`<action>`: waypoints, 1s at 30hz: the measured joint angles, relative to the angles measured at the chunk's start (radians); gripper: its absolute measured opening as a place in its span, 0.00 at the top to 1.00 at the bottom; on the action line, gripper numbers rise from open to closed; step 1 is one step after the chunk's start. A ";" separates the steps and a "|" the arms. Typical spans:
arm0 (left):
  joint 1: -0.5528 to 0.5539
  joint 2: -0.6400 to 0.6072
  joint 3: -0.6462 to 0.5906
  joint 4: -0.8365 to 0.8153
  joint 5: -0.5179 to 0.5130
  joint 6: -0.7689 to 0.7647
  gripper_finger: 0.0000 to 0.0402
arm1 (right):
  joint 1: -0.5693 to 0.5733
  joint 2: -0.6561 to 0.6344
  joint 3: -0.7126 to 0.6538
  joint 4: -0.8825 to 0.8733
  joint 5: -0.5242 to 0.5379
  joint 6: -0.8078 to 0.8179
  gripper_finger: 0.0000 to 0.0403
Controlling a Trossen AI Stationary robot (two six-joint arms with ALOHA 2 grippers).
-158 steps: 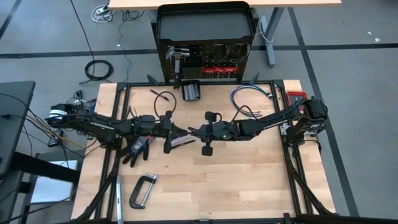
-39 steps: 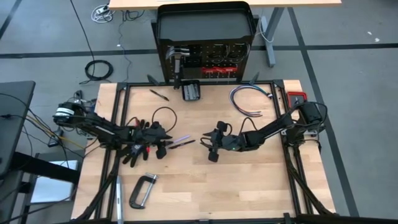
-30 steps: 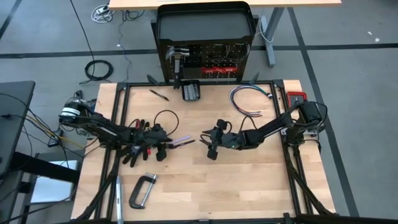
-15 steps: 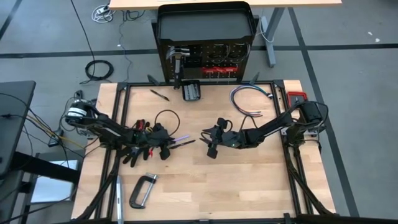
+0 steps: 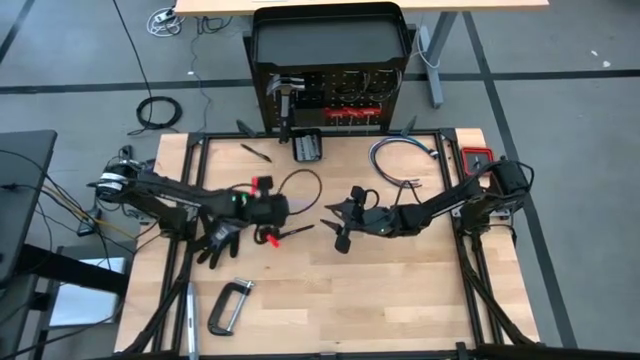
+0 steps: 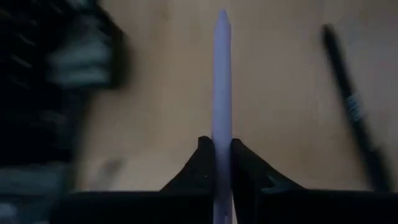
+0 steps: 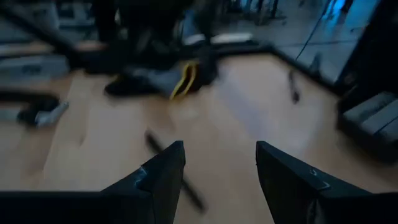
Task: Hang tools onto peg board
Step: Put the pink pen on the peg board
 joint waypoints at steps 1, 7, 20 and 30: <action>0.003 0.001 0.063 -0.078 -0.032 0.057 0.94 | 0.011 0.010 -0.003 -0.005 0.000 0.007 0.49; 0.054 0.007 0.404 -0.278 -0.294 0.391 0.94 | 0.082 0.088 -0.008 0.003 0.057 0.105 0.50; 0.213 0.075 0.591 0.146 -0.641 1.308 0.93 | 0.094 0.173 -0.008 0.029 0.116 0.133 0.51; 0.281 0.131 0.591 0.208 -0.743 1.512 0.93 | 0.092 0.173 -0.007 0.028 0.114 0.140 0.52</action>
